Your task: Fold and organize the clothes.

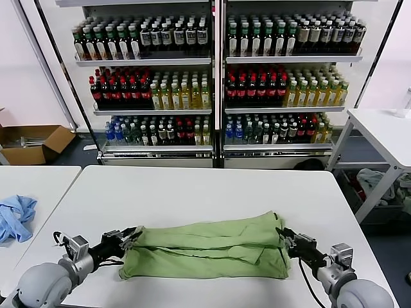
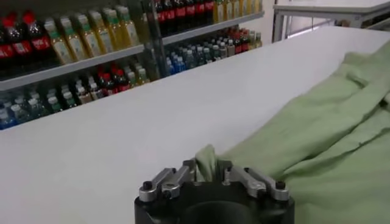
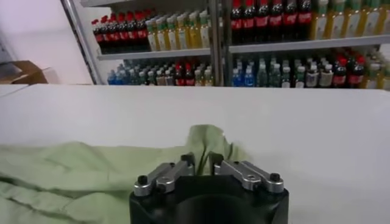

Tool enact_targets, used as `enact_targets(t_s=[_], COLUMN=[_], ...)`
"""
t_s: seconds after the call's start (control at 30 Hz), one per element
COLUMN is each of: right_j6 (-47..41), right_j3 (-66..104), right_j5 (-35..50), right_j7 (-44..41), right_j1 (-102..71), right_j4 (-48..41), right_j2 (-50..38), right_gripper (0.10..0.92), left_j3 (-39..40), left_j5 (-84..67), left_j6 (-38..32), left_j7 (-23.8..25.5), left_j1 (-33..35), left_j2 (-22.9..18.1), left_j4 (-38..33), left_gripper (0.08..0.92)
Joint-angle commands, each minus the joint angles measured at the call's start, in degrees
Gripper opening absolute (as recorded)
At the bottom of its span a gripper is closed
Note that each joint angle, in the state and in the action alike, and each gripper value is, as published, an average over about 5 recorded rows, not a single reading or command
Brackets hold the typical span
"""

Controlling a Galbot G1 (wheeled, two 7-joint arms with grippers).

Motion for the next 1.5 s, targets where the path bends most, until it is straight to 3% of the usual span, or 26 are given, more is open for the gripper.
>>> enact_targets(t_s=[0.03, 0.2, 0.4, 0.5, 0.8, 0.93, 1.5], right_j6=[9.9, 21.0, 26.1, 27.1, 27.5, 27.4, 26.9], right_j3=[6.2, 11.2, 14.6, 14.9, 14.8, 14.9, 14.8], right_j5=[-0.2, -0.6, -1.6, -1.8, -1.6, -1.2, -0.3], right_j7=[-0.2, -2.0, -4.8, -5.1, -5.5, -5.5, -5.2], right_j1=[-2.1, -3.9, -7.0, -7.9, -8.4, -8.4, -7.3], right_j4=[-0.3, -2.6, -4.3, -5.0, -5.0, -4.8, -4.6], right_j2=[0.6, 3.0, 4.4, 4.6, 5.0, 5.0, 4.5], right_gripper=[0.466, 0.614, 0.777, 0.815, 0.823, 0.823, 0.823], left_j3=[-2.8, -0.5, 3.0, 4.1, 6.2, 6.8, 6.8], left_j5=[-6.2, -9.4, -8.9, -8.0, -5.1, -4.6, -2.9], left_j6=[0.5, -1.9, -3.4, -3.2, -1.1, -0.3, -0.3], left_j7=[-9.2, -20.9, -31.0, -34.1, -36.6, -36.7, -34.8], left_j1=[2.5, 5.2, 7.8, 8.3, 8.7, 8.8, 10.5], left_j2=[-2.1, -7.1, -11.5, -12.7, -14.4, -14.7, -14.9], left_j4=[-5.0, -7.8, -8.9, -8.7, -7.0, -6.6, -6.3], left_gripper=[0.460, 0.598, 0.767, 0.813, 0.823, 0.771, 0.282])
